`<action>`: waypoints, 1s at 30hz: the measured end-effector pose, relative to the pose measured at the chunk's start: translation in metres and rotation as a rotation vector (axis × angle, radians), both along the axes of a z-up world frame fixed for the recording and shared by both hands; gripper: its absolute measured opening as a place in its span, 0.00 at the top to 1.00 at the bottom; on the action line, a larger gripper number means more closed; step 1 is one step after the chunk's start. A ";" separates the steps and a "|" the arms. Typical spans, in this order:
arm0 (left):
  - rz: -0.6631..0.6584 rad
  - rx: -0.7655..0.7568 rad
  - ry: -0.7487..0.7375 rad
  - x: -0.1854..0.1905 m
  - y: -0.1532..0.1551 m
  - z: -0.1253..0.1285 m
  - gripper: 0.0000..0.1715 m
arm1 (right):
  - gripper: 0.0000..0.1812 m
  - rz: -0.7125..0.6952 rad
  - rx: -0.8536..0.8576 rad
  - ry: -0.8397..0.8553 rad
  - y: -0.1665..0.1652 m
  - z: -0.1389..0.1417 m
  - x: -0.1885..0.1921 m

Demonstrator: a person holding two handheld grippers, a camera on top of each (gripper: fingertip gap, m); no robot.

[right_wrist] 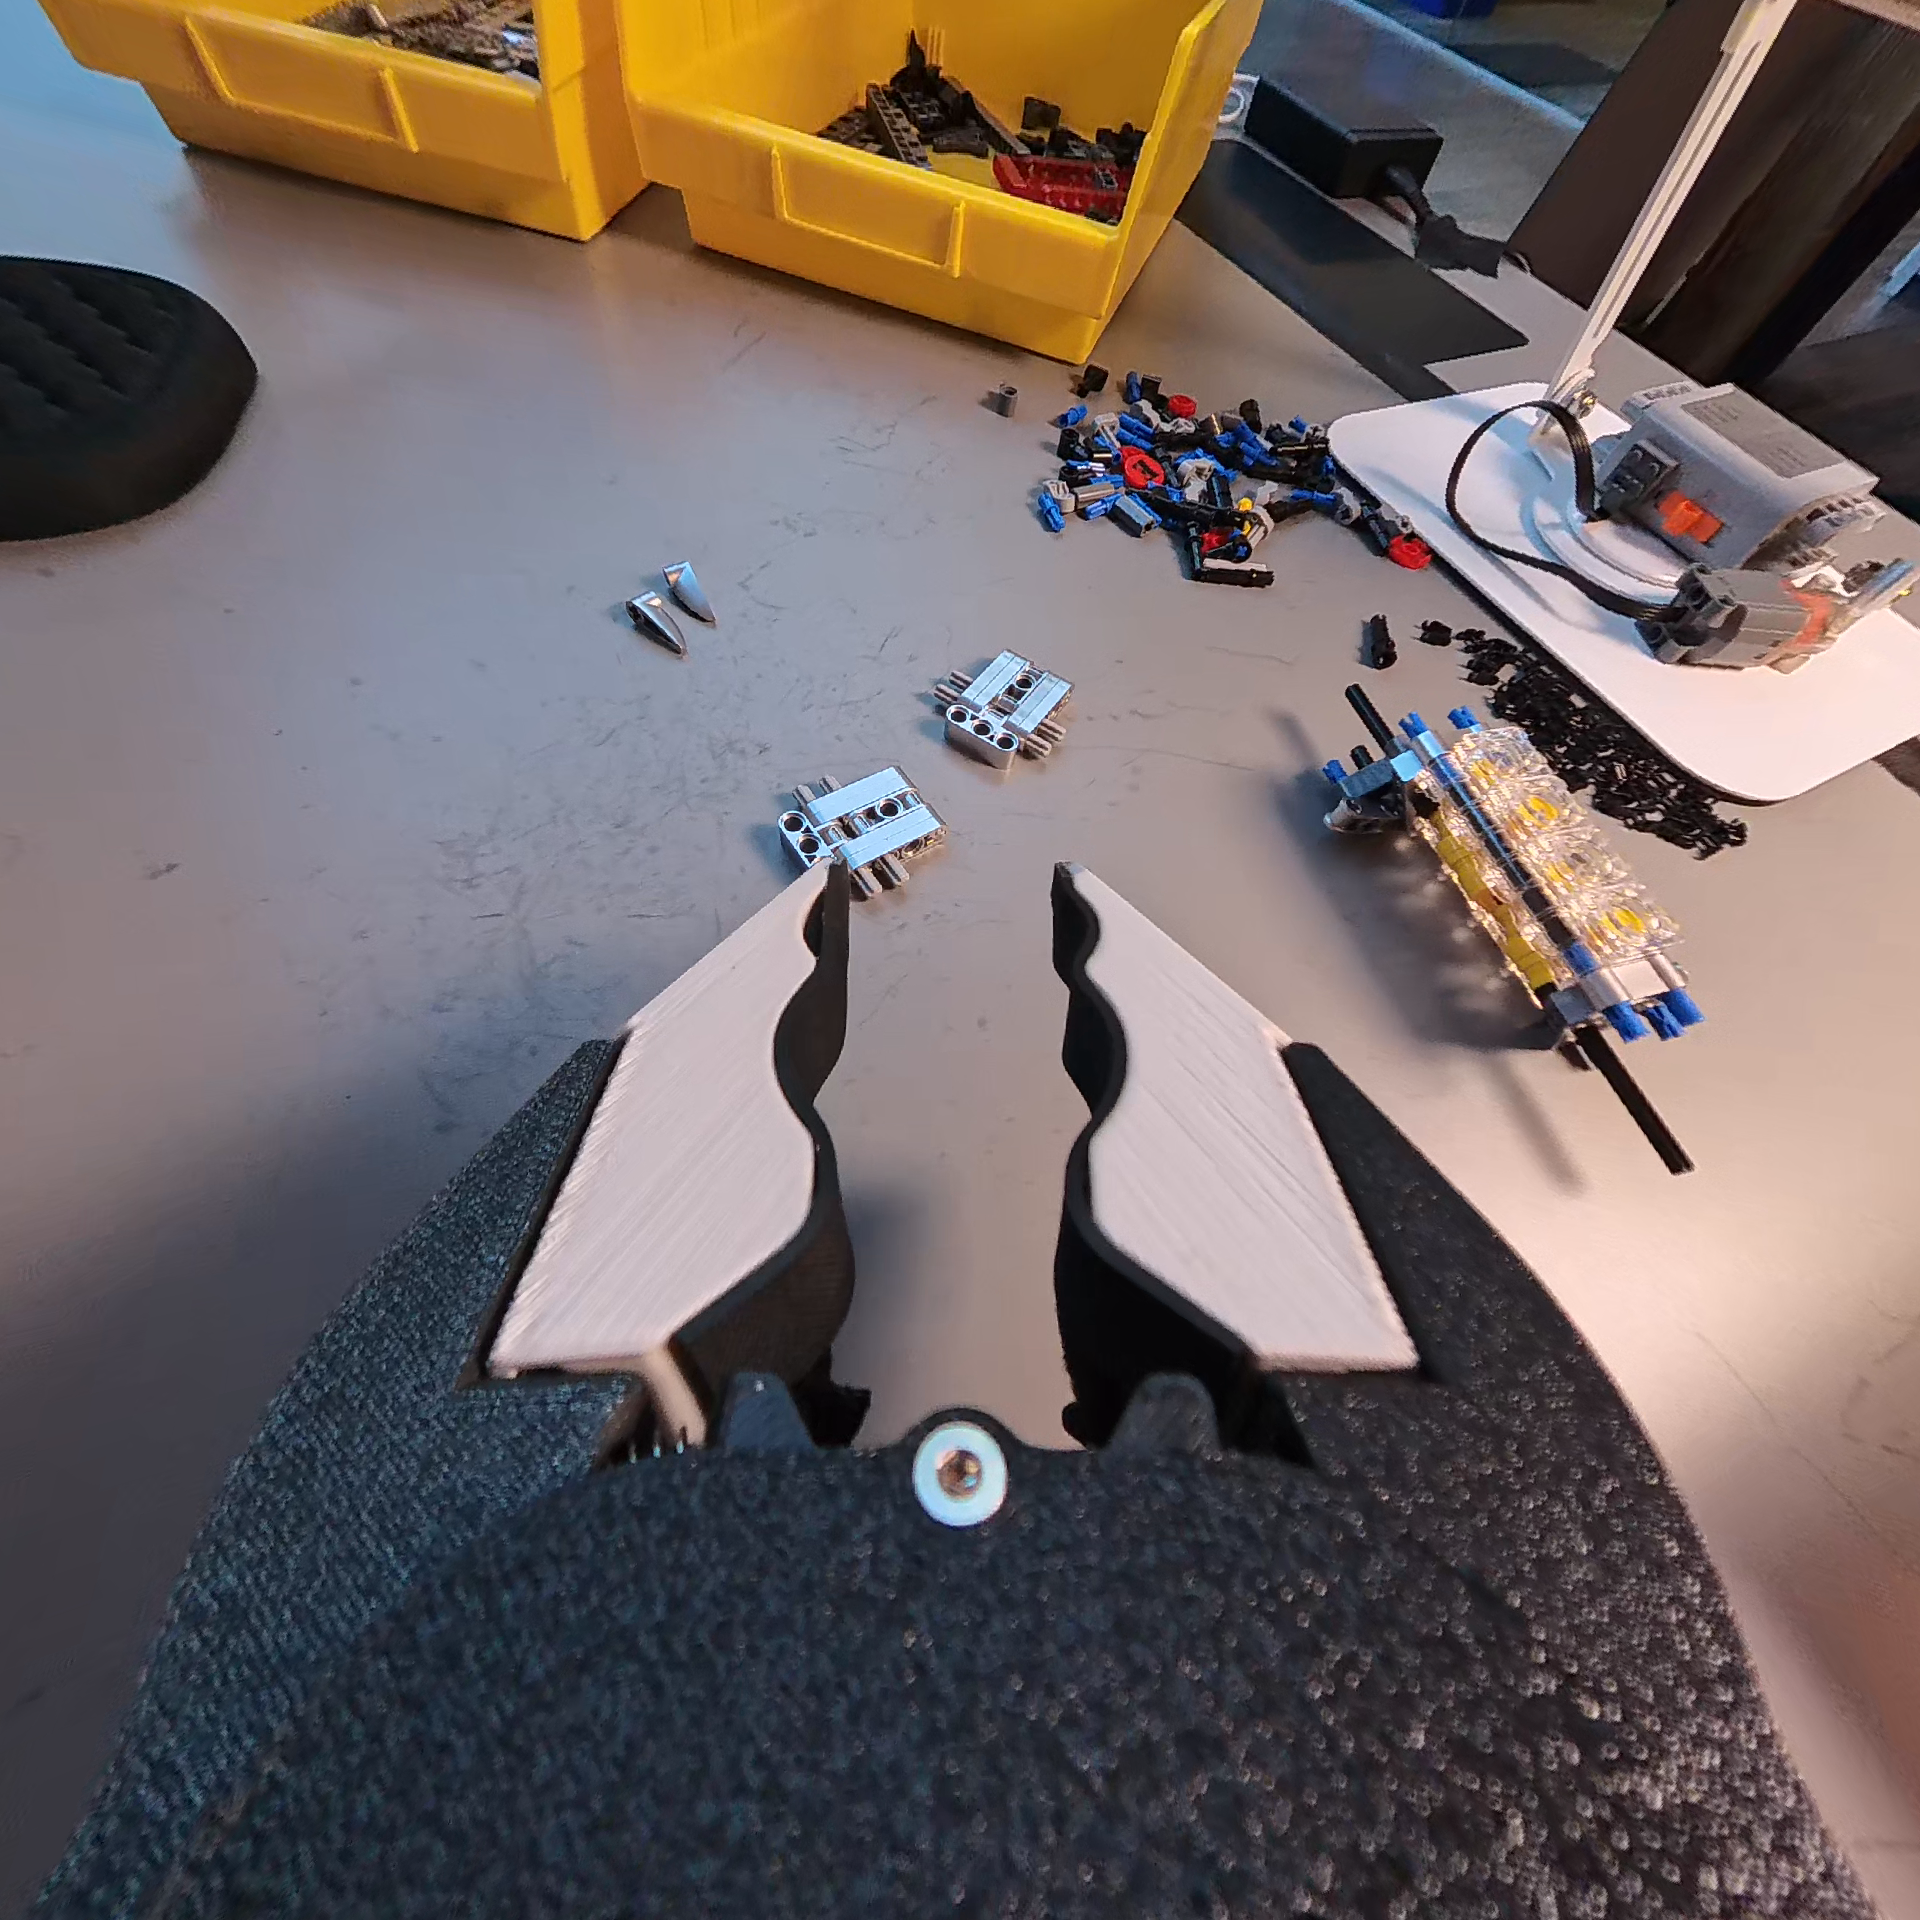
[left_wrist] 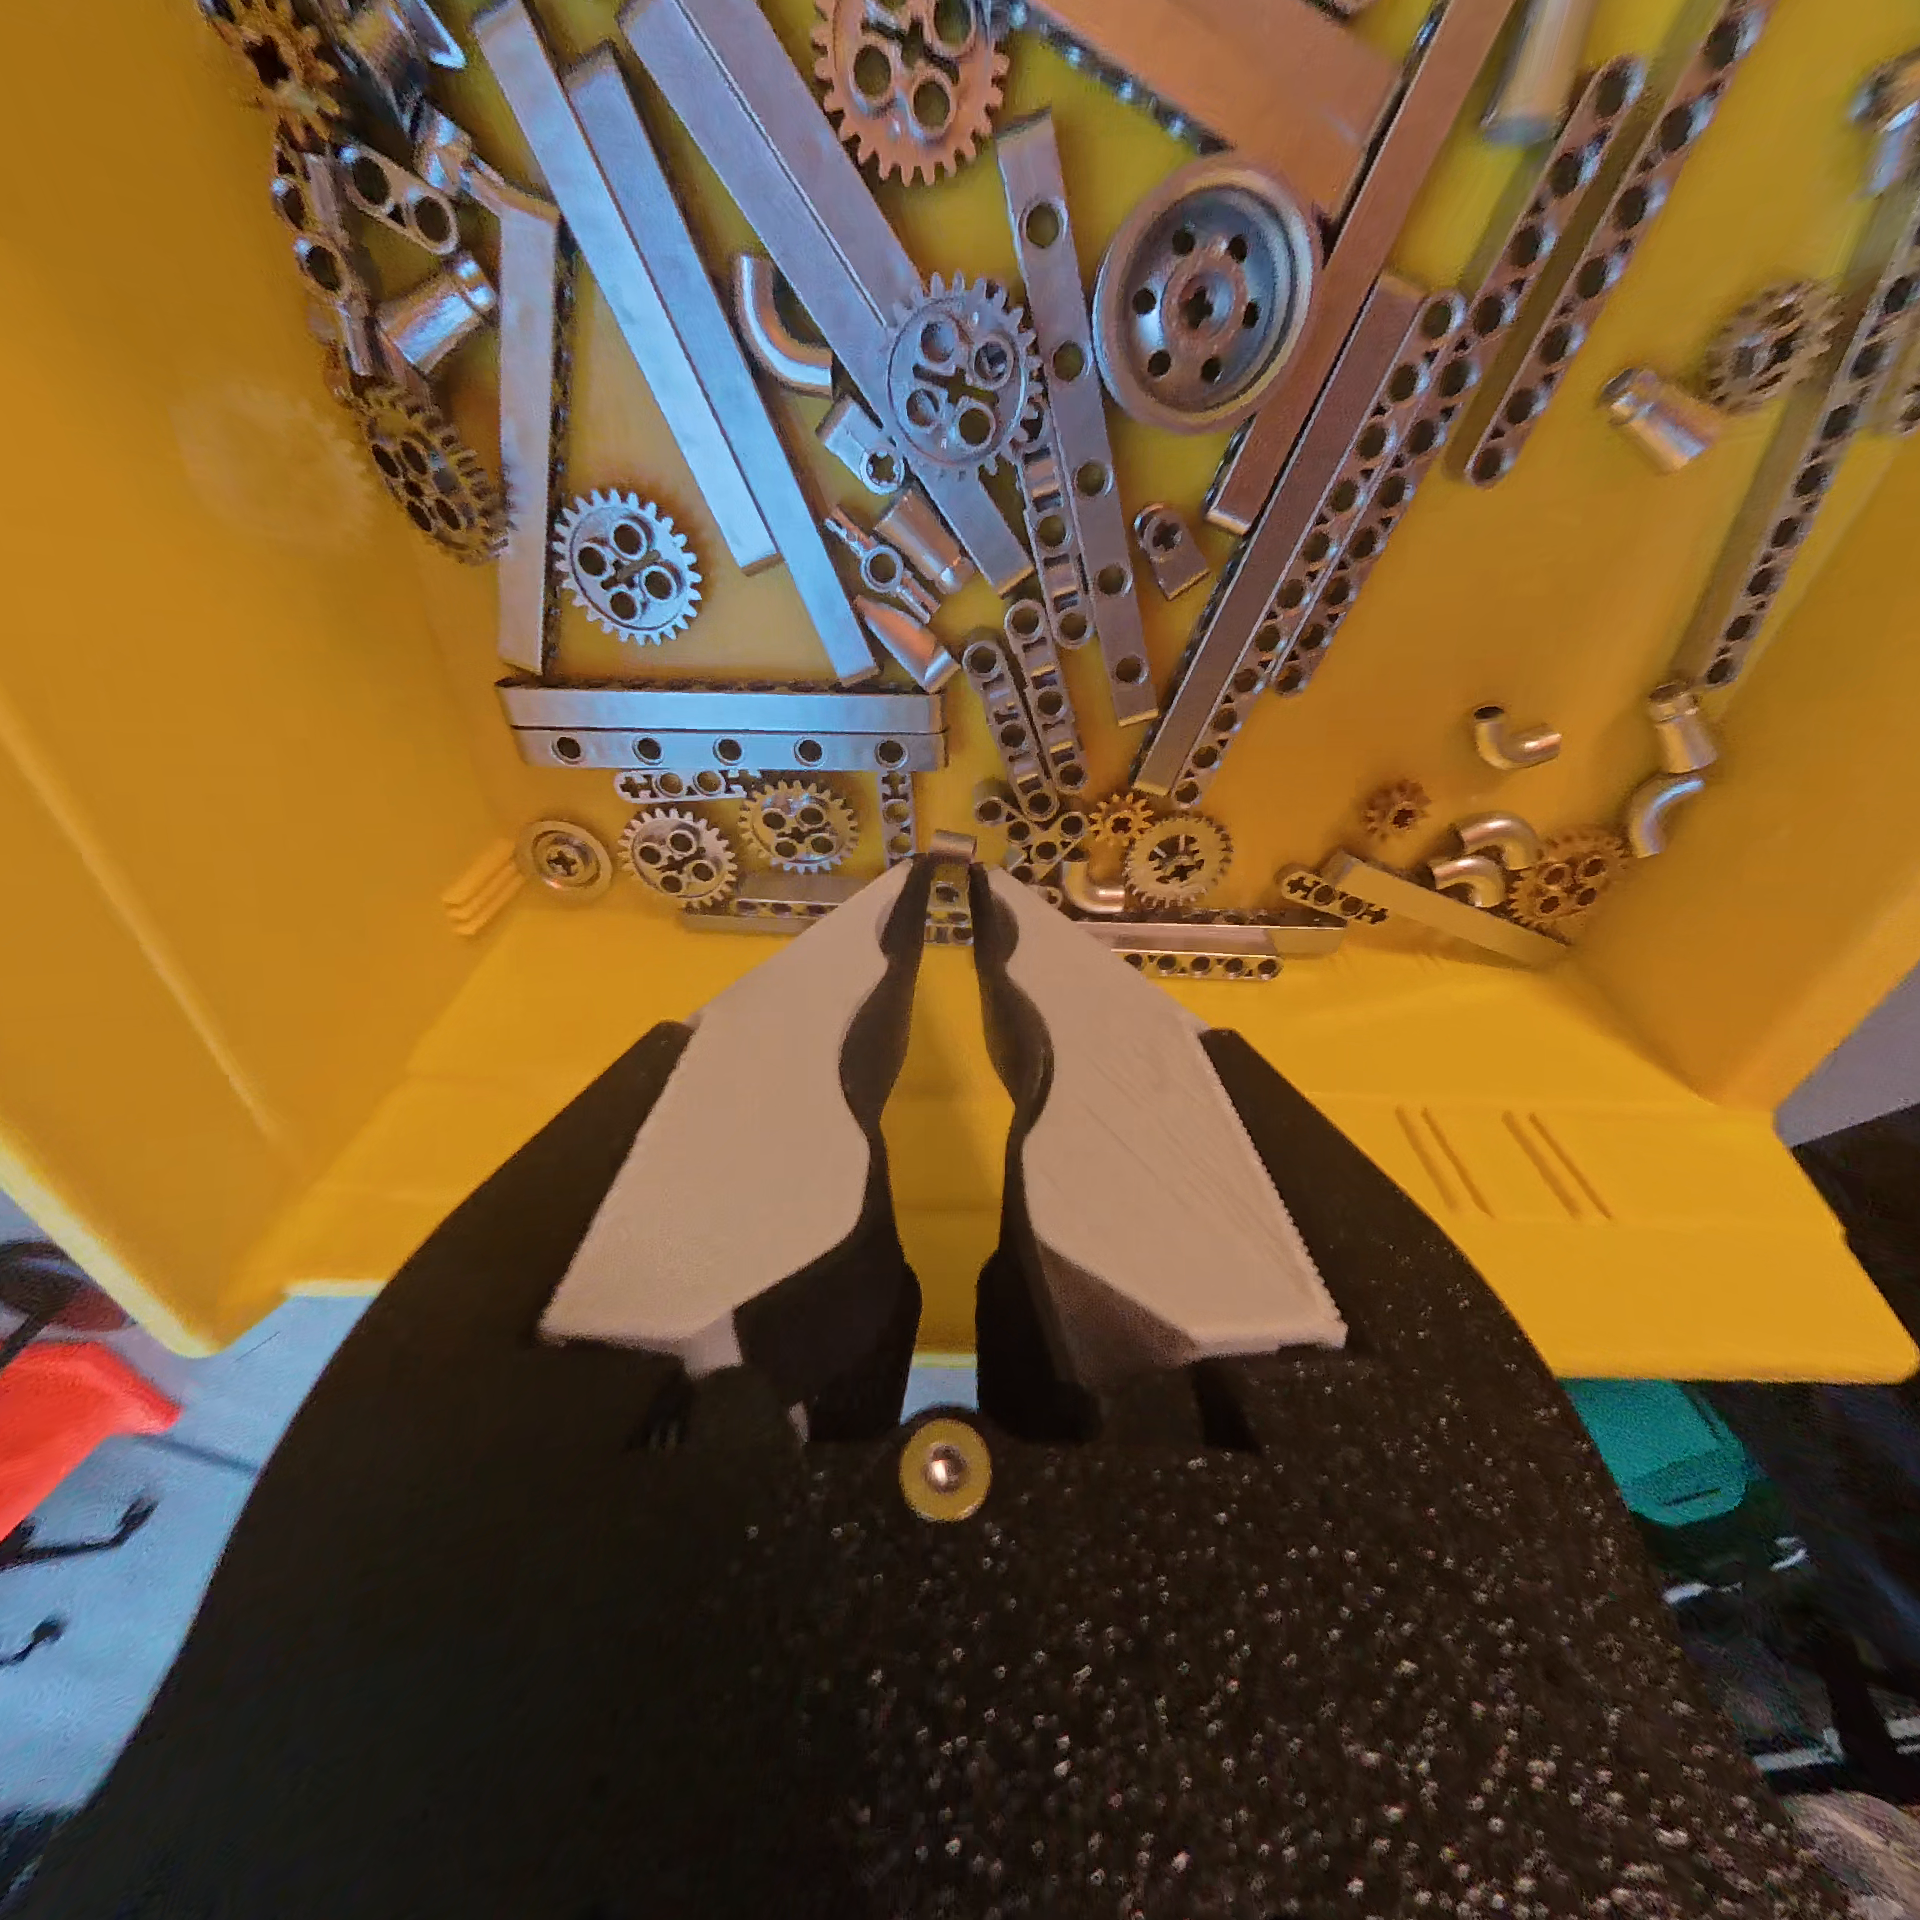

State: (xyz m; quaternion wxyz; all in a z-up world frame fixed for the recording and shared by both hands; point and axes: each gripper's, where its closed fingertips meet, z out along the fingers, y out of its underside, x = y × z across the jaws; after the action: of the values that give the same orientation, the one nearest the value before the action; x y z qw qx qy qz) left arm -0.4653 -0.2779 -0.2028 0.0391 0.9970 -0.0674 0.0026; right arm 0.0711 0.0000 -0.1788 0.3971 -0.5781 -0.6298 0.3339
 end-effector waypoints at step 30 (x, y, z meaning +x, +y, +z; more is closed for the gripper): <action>-0.744 0.378 -0.150 0.377 0.144 -0.009 0.96 | 0.79 -0.004 -0.034 0.123 0.003 0.021 0.014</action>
State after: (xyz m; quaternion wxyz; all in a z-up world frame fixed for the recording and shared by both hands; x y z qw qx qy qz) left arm -0.0880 -0.1338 -0.2113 -0.1512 0.8914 -0.4245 0.0485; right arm 0.0846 0.0031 -0.1578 0.4257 -0.5644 -0.5974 0.3785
